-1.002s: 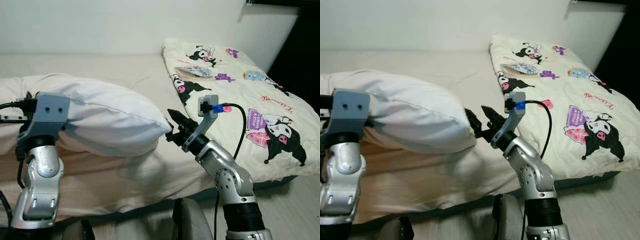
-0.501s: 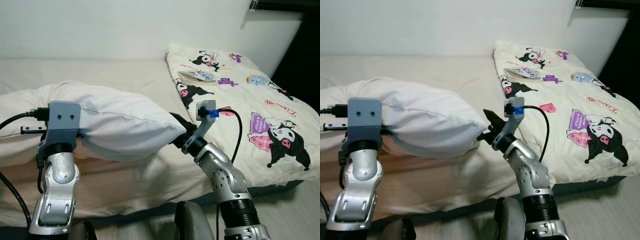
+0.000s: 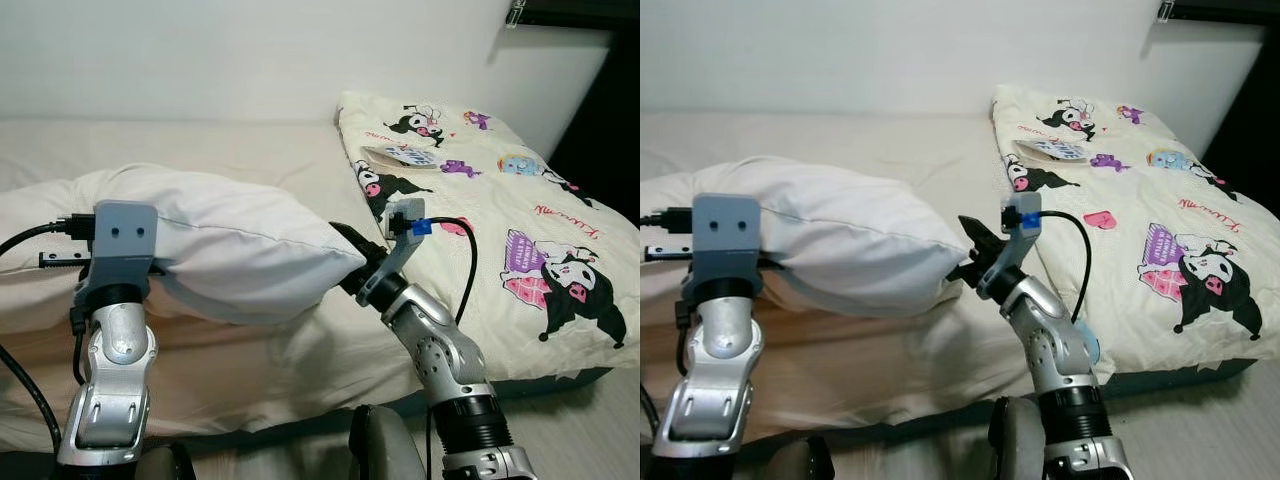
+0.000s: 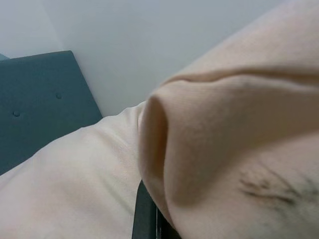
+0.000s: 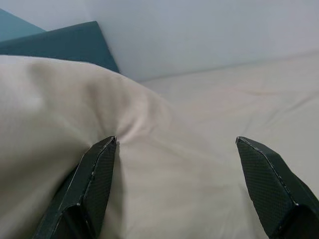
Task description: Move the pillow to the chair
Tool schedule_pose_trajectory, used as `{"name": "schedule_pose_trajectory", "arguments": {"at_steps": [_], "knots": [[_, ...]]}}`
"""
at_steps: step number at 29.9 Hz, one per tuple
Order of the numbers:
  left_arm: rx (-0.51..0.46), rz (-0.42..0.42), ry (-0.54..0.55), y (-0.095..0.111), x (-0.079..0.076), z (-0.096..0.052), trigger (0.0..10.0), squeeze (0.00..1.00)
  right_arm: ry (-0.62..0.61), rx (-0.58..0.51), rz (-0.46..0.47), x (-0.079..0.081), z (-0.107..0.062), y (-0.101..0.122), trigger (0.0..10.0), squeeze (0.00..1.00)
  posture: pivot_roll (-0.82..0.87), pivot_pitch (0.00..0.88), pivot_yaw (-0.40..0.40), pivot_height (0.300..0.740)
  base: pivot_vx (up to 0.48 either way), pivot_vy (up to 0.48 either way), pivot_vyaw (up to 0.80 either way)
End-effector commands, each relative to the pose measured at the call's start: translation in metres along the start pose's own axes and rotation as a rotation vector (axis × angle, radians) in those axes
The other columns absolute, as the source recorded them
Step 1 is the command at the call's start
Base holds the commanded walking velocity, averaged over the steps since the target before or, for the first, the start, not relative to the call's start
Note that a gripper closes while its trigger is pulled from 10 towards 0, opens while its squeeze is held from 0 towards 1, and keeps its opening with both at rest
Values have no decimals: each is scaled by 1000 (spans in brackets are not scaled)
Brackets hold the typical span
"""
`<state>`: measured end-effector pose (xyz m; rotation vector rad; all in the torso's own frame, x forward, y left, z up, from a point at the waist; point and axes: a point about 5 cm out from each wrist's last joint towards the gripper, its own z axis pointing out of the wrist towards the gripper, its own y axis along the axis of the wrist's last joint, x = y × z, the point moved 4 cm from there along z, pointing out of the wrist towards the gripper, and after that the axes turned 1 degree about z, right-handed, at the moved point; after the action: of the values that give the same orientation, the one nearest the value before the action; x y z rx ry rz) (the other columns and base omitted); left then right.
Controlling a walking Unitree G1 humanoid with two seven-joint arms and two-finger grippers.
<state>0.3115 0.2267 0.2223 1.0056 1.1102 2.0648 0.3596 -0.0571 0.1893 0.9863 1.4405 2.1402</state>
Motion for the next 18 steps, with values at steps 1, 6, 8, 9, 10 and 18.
{"name": "schedule_pose_trajectory", "arguments": {"at_steps": [1,6,8,9,10,18], "knots": [[-22,-30,-27,7,-8,1,10000,0,11,0,-3,1,2,0,10000,0,2,0,-73,521,0,0,0],[11,-24,-55,2,-13,0,10000,0,12,-1,1,1,2,-1,10000,0,5,0,-73,536,-384,0,0],[10,-12,-60,2,-15,-1,10000,0,13,-2,1,1,2,-1,10000,0,5,0,-73,541,0,0,0],[7,-6,-63,2,-16,-1,10000,0,13,-3,0,1,2,-1,10000,0,5,0,-73,546,0,0,0],[6,-3,-67,3,-17,-1,10000,0,12,-4,0,1,2,-1,10000,0,5,0,-73,551,0,0,0],[8,-20,-75,3,-20,-1,10000,0,9,-11,-7,0,2,1,10000,0,1,0,-73,585,0,0,0]]}}
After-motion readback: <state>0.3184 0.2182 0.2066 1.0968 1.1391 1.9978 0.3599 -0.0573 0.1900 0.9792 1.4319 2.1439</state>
